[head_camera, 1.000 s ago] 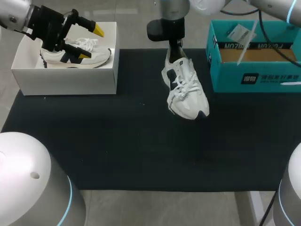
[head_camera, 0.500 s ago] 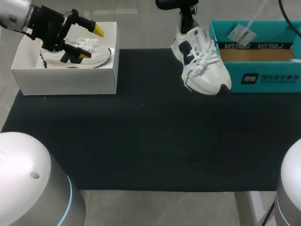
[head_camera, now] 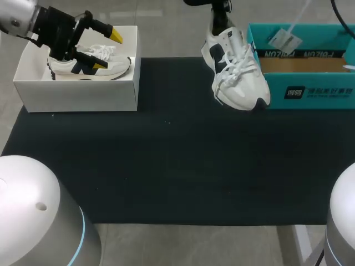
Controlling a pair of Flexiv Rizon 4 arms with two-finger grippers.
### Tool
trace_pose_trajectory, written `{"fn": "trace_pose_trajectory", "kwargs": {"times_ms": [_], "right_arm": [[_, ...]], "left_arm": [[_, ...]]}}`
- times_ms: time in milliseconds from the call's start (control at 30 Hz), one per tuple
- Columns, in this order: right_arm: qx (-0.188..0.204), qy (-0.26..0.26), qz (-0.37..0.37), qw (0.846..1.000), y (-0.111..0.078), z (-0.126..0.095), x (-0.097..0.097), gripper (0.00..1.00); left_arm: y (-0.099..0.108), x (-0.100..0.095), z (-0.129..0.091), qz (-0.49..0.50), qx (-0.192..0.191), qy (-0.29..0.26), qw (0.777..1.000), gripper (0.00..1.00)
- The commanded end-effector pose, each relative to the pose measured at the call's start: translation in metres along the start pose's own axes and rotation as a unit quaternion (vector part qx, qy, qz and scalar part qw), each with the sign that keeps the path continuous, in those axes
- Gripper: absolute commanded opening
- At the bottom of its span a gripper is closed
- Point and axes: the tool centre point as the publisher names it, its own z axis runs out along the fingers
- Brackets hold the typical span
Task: Take the shoe out of the shoebox, open the shoe tongue, remove and reinsert the insole, then place the shoe into the shoebox
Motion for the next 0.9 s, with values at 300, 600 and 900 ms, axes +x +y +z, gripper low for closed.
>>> {"fn": "trace_pose_trajectory", "kwargs": {"times_ms": [300, 600, 900], "right_arm": [[0.016, -0.002, 0.045, 0.999, -0.053, 0.007, -0.004, 0.00], [0.037, -0.014, 0.038, 0.998, -0.152, 0.016, -0.001, 0.00], [0.066, 0.024, 0.066, 0.995, -0.232, 0.046, -0.005, 0.00]], "left_arm": [[0.000, 0.000, 0.000, 0.000, 0.000, 0.001, 1.000, 1.00], [0.000, 0.000, 0.000, 0.000, 0.000, 0.001, 1.000, 1.00], [0.000, 0.000, 0.000, 0.000, 0.000, 0.001, 1.000, 1.00]]}}
